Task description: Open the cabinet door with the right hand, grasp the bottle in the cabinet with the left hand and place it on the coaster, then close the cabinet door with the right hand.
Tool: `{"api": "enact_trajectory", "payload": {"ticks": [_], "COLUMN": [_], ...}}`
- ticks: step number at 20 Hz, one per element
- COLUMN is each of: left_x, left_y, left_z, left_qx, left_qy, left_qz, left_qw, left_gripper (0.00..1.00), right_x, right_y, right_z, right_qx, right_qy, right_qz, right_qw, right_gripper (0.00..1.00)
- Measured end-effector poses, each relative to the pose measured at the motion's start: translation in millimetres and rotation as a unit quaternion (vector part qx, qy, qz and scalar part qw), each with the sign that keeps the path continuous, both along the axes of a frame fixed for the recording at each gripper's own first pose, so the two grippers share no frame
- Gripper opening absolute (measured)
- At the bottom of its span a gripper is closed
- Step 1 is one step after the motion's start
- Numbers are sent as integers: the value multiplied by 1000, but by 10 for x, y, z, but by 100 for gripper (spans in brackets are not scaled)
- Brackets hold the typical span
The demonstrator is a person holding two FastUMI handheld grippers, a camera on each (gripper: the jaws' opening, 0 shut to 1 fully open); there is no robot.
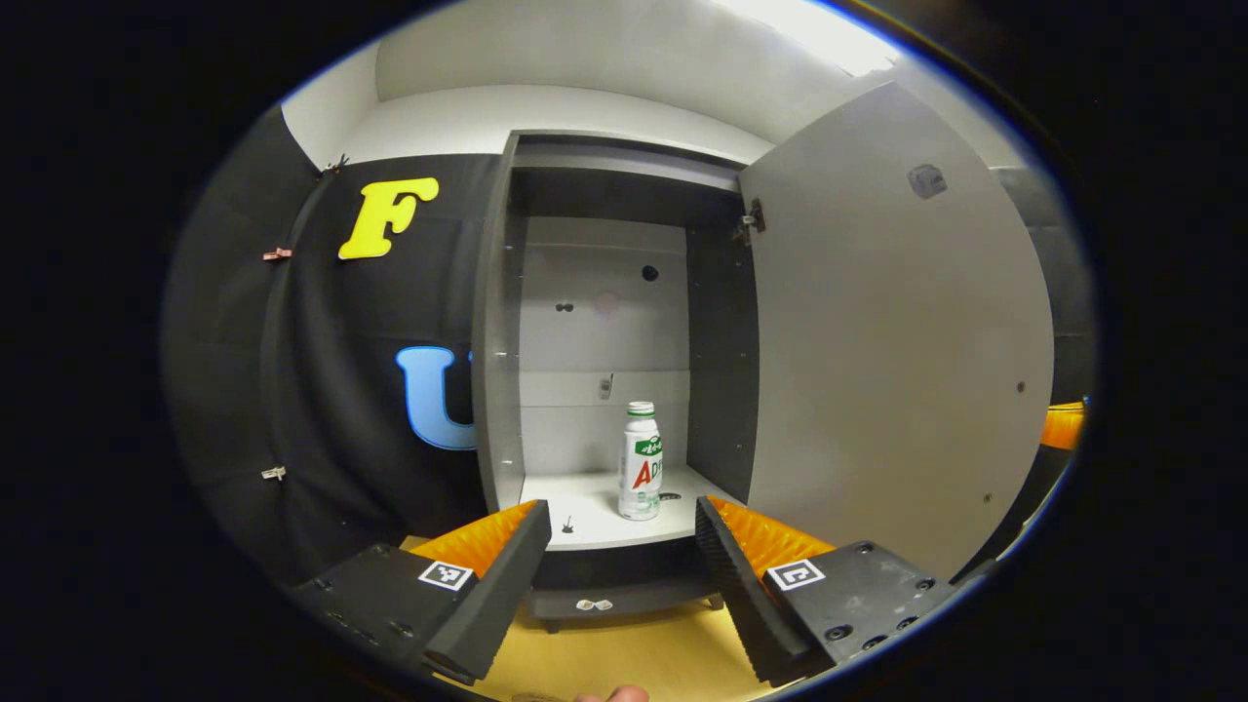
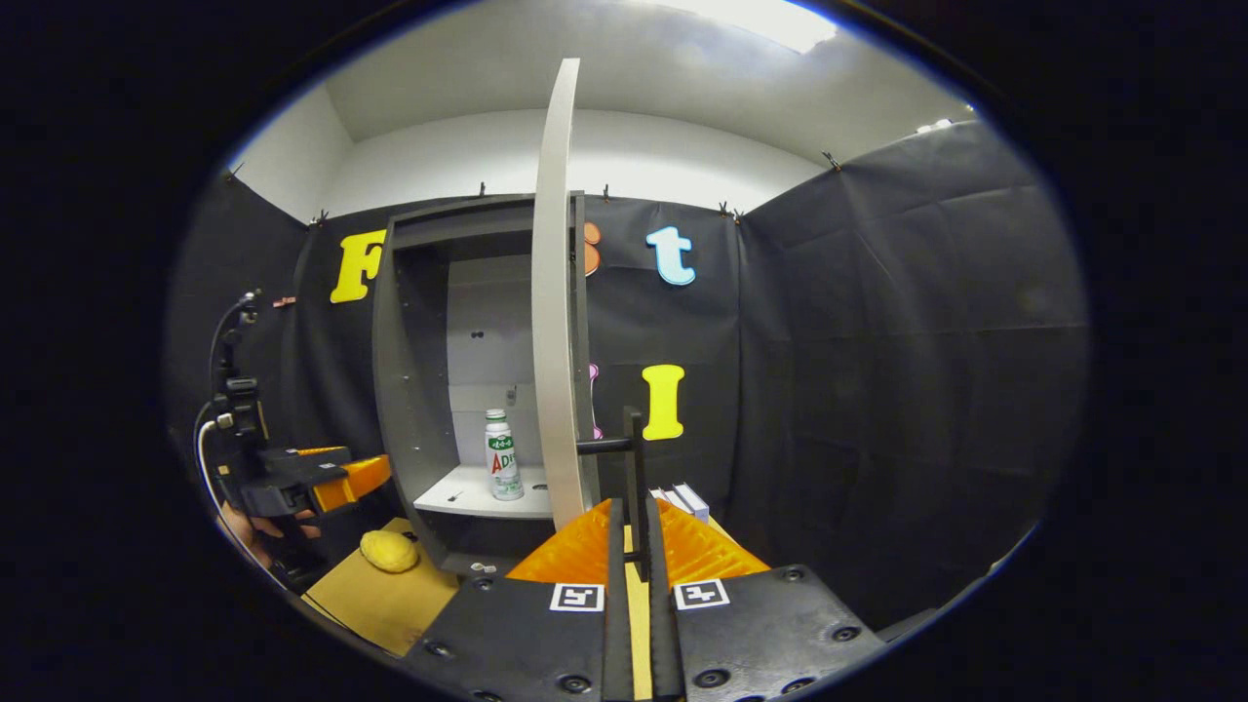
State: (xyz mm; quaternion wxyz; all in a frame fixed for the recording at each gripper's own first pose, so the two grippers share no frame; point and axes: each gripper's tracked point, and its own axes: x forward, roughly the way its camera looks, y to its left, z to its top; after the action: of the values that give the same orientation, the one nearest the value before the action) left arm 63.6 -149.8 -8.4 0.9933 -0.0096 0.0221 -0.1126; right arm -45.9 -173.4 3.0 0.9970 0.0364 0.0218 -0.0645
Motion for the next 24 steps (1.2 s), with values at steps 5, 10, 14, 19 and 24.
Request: {"api": "enact_trajectory", "payload": {"ticks": [5, 10, 14, 19, 24], "left_x": [416, 954, 1467, 1990, 2483], "left_y": [-285, -404, -462, -586, -708], "left_z": [-50, -161, -269, -420, -574], "left_qx": [-9, 0, -4, 2, 11], "left_qy": [5, 11, 19, 28, 30], "left_qz": [-16, -3, 14, 21, 32], "left_qw": [1000, 1000, 1000, 999, 999], "left_gripper": [94, 94, 94, 94, 94], "right_x": [-126, -188, -273, -233, -167], "right_y": [189, 185, 77, -97, -105], "right_z": [35, 93, 54, 33, 9], "right_qx": [18, 13, 3, 13, 10], "right_qy": [7, -8, -12, -9, -20], "right_qz": [34, 34, 7, -4, 30], "right_qw": [999, 999, 1000, 1000, 999], "right_gripper": [19, 59, 100, 98, 98]}}
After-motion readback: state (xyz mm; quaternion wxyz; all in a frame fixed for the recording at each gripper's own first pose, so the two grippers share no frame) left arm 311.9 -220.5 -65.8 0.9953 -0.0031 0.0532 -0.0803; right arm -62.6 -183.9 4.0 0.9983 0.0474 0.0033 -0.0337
